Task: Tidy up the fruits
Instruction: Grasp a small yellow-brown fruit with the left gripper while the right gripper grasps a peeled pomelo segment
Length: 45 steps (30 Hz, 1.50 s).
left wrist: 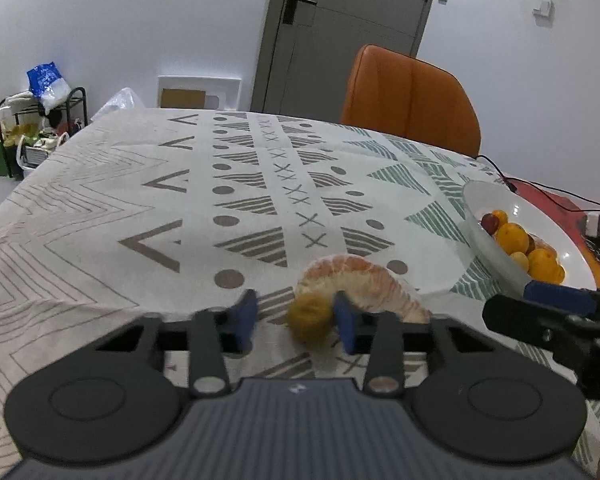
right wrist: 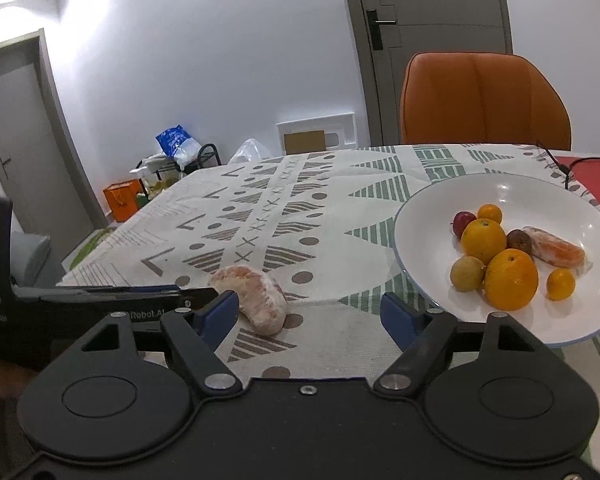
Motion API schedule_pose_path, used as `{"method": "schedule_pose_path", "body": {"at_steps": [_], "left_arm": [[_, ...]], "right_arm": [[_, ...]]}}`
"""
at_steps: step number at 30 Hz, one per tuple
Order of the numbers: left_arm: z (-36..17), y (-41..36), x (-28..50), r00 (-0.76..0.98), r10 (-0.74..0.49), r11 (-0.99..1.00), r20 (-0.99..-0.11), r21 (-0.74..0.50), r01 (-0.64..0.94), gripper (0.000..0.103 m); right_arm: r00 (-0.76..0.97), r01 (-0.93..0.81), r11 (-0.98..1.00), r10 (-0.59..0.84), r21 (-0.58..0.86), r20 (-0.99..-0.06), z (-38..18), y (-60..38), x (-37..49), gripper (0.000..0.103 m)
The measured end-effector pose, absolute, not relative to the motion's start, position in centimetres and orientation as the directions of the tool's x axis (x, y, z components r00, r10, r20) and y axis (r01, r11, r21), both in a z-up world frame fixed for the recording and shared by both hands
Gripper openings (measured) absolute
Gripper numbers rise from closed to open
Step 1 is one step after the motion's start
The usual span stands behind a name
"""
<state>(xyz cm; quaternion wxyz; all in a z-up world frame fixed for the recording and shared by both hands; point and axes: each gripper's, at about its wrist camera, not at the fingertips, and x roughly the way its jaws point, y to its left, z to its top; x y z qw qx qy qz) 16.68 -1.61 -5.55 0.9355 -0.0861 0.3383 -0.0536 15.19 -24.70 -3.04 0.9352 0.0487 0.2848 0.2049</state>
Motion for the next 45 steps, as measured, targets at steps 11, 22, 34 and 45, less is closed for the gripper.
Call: {"method": "schedule_pose_path", "body": {"at_steps": [11, 22, 34, 45], "left_arm": [[-4.5, 1.2, 15.3, 0.78, -0.128, 0.977, -0.613, -0.213, -0.007, 0.023], [-3.5, 4.2, 14.1, 0.797, -0.056, 0.977, -0.601, -0.199, -0.082, 0.023], [-3.1, 7.0, 11.9, 0.802, 0.025, 0.963, -0.597, -0.201, -0.179, 0.023], [-3.2, 6.1, 11.7, 0.802, 0.022, 0.967, -0.596, -0.193, -0.169, 0.023]], "right_arm": [[0.738, -0.394, 0.9, 0.43, 0.185, -0.52, -3.6, -22.6, 15.7, 0.078], [0.698, -0.451, 0.874, 0.472, 0.181, -0.538, -4.3, -20.0, 17.0, 0.079], [0.668, -0.483, 0.857, 0.494, 0.18, -0.557, -5.1, -18.6, 18.2, 0.079], [0.643, -0.507, 0.833, 0.538, 0.224, -0.545, -5.2, -19.8, 16.9, 0.015]]}}
